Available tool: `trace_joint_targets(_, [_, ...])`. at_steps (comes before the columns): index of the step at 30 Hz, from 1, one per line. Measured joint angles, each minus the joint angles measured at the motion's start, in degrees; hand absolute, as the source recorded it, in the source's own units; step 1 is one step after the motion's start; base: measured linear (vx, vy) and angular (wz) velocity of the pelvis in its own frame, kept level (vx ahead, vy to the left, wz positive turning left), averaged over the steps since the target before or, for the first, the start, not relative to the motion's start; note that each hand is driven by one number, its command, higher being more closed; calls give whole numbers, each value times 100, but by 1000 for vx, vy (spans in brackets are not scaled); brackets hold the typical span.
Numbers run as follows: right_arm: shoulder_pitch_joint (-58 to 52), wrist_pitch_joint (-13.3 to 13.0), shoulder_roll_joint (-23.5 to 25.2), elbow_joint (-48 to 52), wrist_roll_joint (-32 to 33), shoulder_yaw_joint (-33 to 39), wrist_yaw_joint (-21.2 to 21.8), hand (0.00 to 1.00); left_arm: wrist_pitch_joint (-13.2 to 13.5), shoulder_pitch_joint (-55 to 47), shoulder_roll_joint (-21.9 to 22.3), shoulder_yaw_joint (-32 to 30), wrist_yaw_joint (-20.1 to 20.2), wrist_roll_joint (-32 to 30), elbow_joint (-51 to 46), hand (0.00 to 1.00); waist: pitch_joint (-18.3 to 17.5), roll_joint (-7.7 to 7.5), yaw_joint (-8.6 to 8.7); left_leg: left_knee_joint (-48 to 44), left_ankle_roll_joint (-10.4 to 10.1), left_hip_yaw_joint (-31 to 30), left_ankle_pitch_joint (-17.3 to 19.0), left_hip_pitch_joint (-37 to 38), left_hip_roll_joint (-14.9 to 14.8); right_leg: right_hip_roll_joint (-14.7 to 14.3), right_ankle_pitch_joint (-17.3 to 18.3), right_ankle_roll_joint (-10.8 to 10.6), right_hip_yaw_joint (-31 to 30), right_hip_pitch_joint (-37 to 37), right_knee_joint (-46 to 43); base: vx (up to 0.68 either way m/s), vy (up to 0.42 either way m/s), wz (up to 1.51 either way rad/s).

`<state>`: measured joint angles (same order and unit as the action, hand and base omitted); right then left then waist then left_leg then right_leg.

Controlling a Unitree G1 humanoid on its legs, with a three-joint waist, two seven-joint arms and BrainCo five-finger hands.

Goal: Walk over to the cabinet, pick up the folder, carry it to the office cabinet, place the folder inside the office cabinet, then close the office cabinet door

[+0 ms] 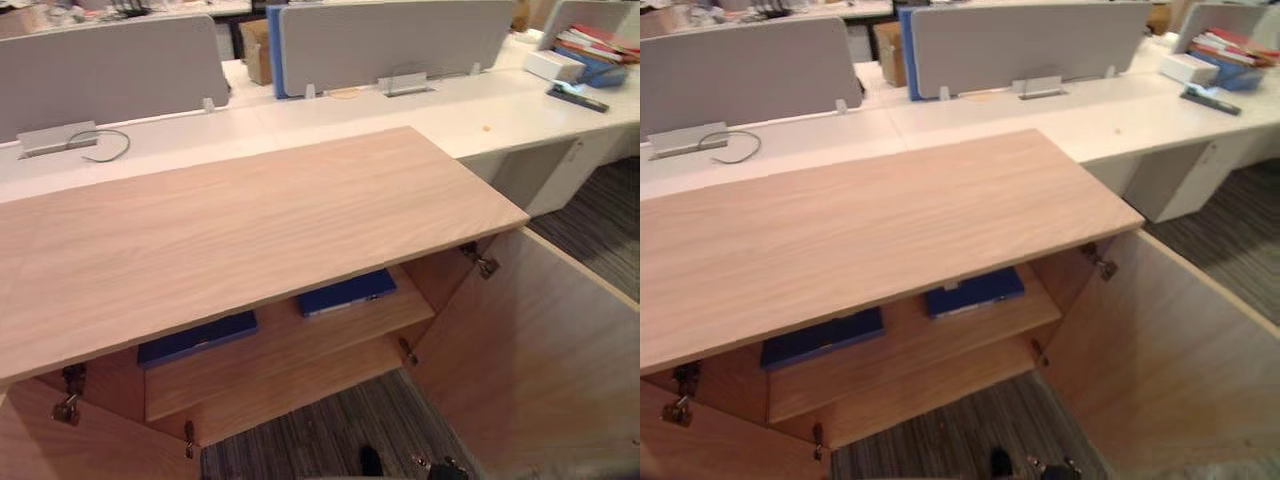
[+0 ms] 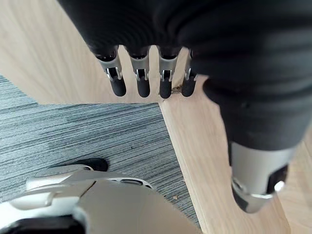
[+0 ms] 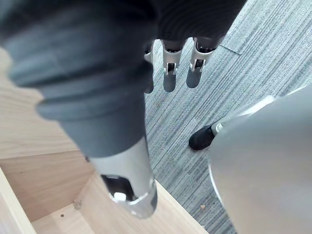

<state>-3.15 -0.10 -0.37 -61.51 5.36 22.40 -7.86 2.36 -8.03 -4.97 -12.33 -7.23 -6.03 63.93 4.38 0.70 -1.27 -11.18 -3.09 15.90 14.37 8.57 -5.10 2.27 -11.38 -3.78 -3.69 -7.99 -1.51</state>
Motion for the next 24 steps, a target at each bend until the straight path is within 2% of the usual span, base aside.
trace_joint_targets(1, [12, -2, 3, 31, -1, 0, -1, 0, 0, 6, 9, -25, -1, 5, -7, 0, 6, 8, -16, -11, 31, 154, 13, -36, -22, -45, -151, 42, 104, -84, 50, -242, -43, -148])
trace_joint_targets(2, [124, 6, -21, 118, -3, 43, -3, 0, 0, -4, 36, -76, 3, -1, -54, 0, 86, 131, -74, 61, 55, 618, 2, -51, -163, -20, -69, 320, 1052, -250, -151, -203, -51, -135])
trace_joint_targets(3, [113, 58, -46, 105, 0, 126, -3, 0, 0, 6, 60, -71, 4, 0, -136, 0, 128, 152, -58, 80, 47, 884, -55, -54, -175, 283, 765, 593, 2226, -400, -1179, -101, -25, -127])
trace_joint_targets(4, [106, 55, -61, 109, 18, 169, -1, 0, 6, -2, 67, -52, 4, 0, -174, 0, 134, 158, -48, 92, 44, 952, -82, -42, -179, 478, 1104, 639, 2626, -430, -1658, -9, 26, -85])
trace_joint_targets(5, [107, 50, -91, 57, 5, 207, 6, 0, 9, -18, 52, -12, 6, 4, -155, 0, 133, 163, -13, 82, 23, 1121, -118, -17, -210, 840, 1538, 622, 3143, -424, -2396, 2, 19, -68])
trace_joint_targets(6, [138, 51, -112, -2, -7, 246, 13, 0, 14, -19, 33, 35, 9, 7, -143, 0, 131, 156, -15, 83, 6, 1240, -148, 4, -232, 1141, 1709, 650, 3398, -392, -2853, 6, -35, -72])
trace_joint_targets(8, [139, 52, -172, -32, -81, 263, 21, 0, 15, -27, -2, 121, 16, 6, -137, 0, 166, 107, 5, 100, -58, 1433, -205, 111, -228, 1756, 1829, 584, 3671, -240, -3426, 3, -124, -65])
trace_joint_targets(9, [189, 52, -175, -140, -170, 279, 31, 0, 22, -15, -78, 177, 22, 3, -138, 0, 225, -31, -8, 91, -81, 1508, -222, 190, -131, 1863, 1838, 489, 3737, -190, -3391, 5, -243, -89])
trace_joint_targets(11, [234, 53, -256, -237, -230, 285, 46, 0, 19, -14, -50, 213, 34, 1, -47, 0, 223, 52, -10, 327, 94, 1390, -311, 223, -155, 1566, 1874, 554, 3920, -60, -2938, -35, -203, -96])
trace_joint_targets(12, [298, 74, -307, -336, -241, 311, 62, 0, 18, -15, -46, 236, 35, -21, -18, 0, 220, 56, -6, 633, 127, 1182, -323, 257, -84, 1320, 1875, 549, 3927, -51, -2544, -101, -103, -91])
trace_joint_targets(13, [345, 94, -308, -396, -261, 354, 66, 0, 20, -7, -59, 276, 41, -21, -23, 0, 226, 15, -18, 738, 63, 1199, -382, 256, -82, 1138, 1876, 531, 3932, -51, -2234, -109, -121, -101])
trace_joint_targets(14, [387, 109, -329, -407, -319, 370, 73, 0, 10, 56, -101, 322, 46, -25, -3, 0, 247, -2, 0, 744, -135, 1389, -512, 226, -179, 931, 1805, 445, 3934, -54, -1886, -97, -122, -68])
trace_joint_targets(15, [369, 116, -317, -407, -331, 376, 81, 0, 2, 67, -121, 329, 46, -23, 1, 0, 245, -1, 19, 712, -178, 1481, -538, 196, -234, 843, 1797, 418, 3936, -34, -1730, -127, -166, -52])
trace_joint_targets(16, [289, 139, -295, -407, -342, 373, 91, 0, -9, 87, -138, 342, 43, -20, 5, 0, 274, -50, 20, 608, -196, 1553, -529, 158, -369, 599, 1667, 421, 3940, 102, -1313, -112, -136, -37])
trace_joint_targets(17, [237, 143, -243, -405, -390, 371, 99, 0, -18, 88, -160, 332, 44, -22, 0, 0, 271, -50, 11, 478, -193, 1616, -505, 158, -506, 318, 1366, 434, 3888, 308, -769, -109, -134, -39])
trace_joint_targets(20, [235, 122, -170, -402, -425, 340, 111, 0, -20, 79, -192, 225, -3, 10, -31, 0, 299, -156, -10, 239, -192, 1741, -483, 133, -618, 21, 1020, 500, 3628, 495, -159, -76, -124, -48])
trace_joint_targets(24, [236, 95, -136, -397, -360, 341, 119, 0, -20, 97, -156, 150, -20, 195, -57, 0, 285, -132, 16, 249, -186, 1617, -479, 46, -580, -89, 787, 527, 3461, 489, 214, -42, -44, -23])
